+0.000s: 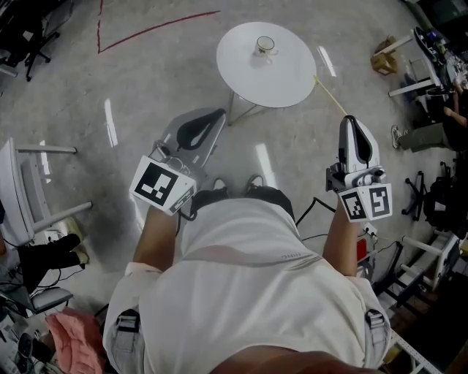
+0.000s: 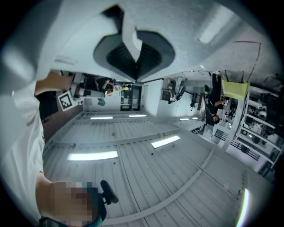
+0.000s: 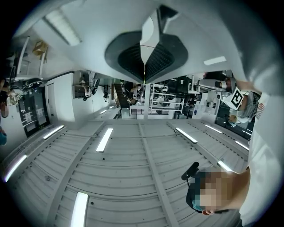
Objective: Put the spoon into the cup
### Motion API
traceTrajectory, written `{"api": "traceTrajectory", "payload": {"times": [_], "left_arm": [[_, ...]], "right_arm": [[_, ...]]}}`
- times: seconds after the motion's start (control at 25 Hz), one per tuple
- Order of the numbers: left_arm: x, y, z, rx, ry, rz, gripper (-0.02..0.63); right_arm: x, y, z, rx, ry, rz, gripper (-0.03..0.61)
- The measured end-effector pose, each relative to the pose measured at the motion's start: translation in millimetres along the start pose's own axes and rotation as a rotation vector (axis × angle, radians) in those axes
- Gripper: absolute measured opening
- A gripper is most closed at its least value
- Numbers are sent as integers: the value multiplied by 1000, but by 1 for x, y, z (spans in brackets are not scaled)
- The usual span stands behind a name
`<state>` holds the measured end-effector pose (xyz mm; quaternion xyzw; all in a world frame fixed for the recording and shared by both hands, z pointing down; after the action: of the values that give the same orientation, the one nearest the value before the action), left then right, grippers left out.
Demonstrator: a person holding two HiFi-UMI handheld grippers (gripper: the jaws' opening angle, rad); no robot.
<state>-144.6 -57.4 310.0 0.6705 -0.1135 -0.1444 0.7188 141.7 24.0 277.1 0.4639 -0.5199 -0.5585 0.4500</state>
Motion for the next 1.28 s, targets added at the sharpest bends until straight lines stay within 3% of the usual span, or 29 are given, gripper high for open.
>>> {"api": "traceTrajectory", "payload": {"times": [0.24,0.6,0.96,1.28], "left_arm": [[22,2,33,-8,-29,9,3],[79,-2,106,18,-143,26,3],[209,-12,175,20,-193,67,3],[291,-1,237,18,-312,96,3]], "right_arm": [[49,9,-15,2,-44,13,12],[159,26,-75,43,-117,-27,12],[279,55,-195,111,-182,41,12],[369,112,-281,199,-242,180,12]]}}
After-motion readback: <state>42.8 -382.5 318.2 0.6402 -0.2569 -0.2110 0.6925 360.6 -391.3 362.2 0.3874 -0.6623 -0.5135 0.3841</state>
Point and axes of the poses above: the fingertips, and each gripper's own axes: x forward along the fingers, z to its left, y out of its underside, the point moved 6 cm from there along -x, backward along the fingers, and after that the axes turned 6 degrees about y, right-handed, at the moved point
